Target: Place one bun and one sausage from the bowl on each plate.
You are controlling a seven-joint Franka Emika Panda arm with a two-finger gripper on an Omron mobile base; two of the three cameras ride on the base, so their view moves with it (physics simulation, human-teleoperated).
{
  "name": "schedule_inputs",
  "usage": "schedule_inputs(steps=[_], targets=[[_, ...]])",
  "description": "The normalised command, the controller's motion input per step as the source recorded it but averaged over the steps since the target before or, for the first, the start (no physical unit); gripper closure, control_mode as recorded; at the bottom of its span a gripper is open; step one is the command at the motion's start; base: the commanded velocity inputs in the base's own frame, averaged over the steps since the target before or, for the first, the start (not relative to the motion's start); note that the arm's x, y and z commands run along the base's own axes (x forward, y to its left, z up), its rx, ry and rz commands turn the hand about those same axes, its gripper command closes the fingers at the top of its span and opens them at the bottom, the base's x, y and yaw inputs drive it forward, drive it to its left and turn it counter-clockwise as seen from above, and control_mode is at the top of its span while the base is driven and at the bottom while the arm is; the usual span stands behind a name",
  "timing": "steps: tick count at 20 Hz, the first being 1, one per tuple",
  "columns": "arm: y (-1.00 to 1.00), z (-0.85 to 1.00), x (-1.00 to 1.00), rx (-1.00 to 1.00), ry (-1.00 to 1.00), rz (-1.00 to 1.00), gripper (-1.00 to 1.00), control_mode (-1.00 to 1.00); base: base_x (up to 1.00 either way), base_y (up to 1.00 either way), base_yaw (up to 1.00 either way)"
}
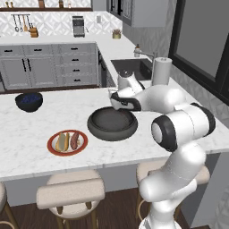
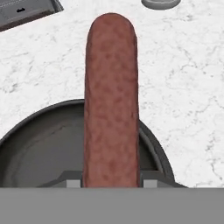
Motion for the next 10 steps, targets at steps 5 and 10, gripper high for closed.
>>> schedule_inputs(steps=[5, 10], targets=[[-0.41, 1.00, -0.59, 0.10, -0.03, 0.00, 1.00, -1.00, 0.00, 0.00, 0.00], [-0.39, 1.00, -0.81, 0.08, 0.11, 0.00, 1.00, -1.00, 0.00, 0.00, 0.00]])
